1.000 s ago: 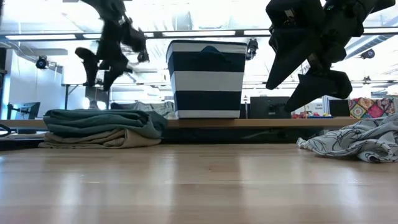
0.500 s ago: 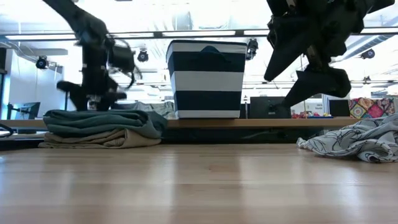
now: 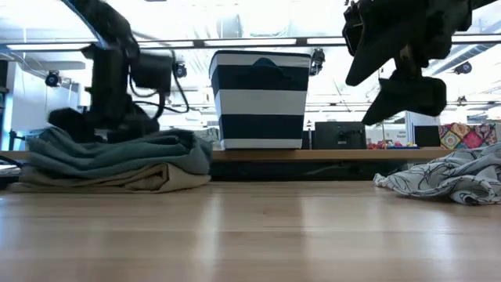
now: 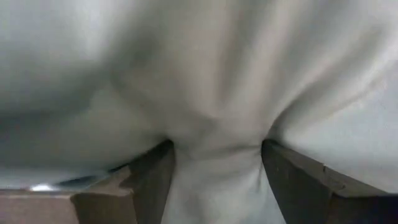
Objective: Fold Laundry from Bin
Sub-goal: Fold the white shirt
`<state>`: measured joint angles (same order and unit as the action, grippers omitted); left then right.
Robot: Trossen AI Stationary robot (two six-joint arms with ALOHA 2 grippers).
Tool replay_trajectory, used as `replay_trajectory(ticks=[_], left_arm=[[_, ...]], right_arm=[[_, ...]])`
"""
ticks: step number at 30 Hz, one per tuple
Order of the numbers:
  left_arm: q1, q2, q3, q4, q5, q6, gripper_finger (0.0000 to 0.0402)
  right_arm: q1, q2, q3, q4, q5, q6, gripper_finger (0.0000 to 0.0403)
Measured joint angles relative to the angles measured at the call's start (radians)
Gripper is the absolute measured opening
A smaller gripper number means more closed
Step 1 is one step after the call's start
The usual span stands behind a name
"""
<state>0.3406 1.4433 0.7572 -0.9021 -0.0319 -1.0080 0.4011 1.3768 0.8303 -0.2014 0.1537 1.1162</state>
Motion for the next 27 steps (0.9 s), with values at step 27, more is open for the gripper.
replay_trajectory(ticks=[27], left_arm=[[-0.537,-0.215,0.295,-0.279,-0.208,-0.467,0.0233]], right_arm=[[-0.513,0.299,0.219,0.347,-0.222,-0.784,0.0192]])
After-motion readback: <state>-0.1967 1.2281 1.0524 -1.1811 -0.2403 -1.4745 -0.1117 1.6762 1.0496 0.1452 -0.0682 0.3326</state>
